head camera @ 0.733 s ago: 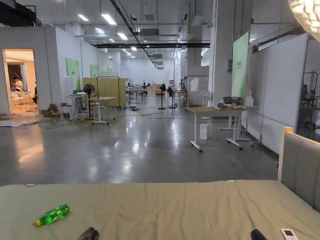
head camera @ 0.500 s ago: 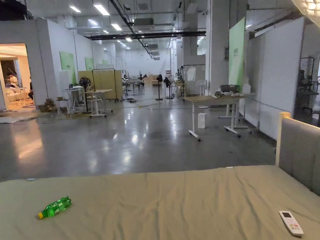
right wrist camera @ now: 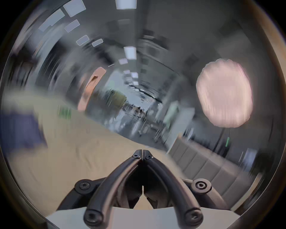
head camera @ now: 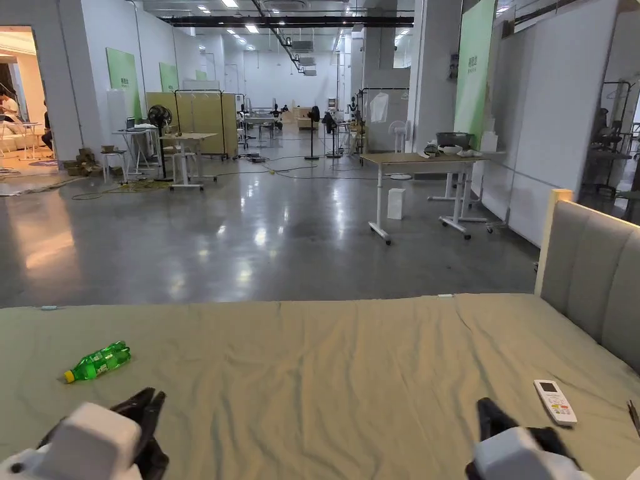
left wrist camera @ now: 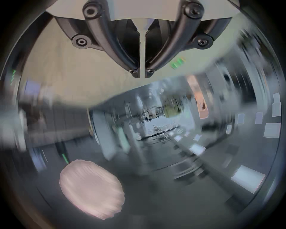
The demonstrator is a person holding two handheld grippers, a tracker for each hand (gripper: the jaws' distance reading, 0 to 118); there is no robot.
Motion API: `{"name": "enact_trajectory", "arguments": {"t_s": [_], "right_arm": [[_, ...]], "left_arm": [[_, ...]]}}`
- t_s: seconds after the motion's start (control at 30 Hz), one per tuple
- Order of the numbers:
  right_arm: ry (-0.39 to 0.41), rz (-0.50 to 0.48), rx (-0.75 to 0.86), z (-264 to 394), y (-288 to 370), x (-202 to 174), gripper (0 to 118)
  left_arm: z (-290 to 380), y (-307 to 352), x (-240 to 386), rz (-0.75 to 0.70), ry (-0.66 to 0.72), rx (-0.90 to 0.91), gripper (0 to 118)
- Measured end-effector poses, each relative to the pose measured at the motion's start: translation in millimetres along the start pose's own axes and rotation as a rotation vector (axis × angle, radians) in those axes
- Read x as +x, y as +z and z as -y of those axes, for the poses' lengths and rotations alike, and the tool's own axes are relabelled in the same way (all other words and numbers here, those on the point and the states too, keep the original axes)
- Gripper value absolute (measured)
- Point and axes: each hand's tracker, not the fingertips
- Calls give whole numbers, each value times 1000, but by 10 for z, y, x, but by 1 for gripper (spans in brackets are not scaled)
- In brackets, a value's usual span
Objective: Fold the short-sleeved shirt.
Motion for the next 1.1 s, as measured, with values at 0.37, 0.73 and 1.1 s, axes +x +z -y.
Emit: {"name": "enact_trajectory", "arguments": {"t_s": [0.37,0.73,1.1], "right_arm": [[-344,-31,-26,148,191,180,0],[-364,-36,-36,161,197,208,0],[-448,-148,-92,352,470,159,0]], "left_arm": [[291,136,23,44,137,37,5],[357,83,-199,43,159,29,5],[466,416,-1000,-32,198,-75,46]]}}
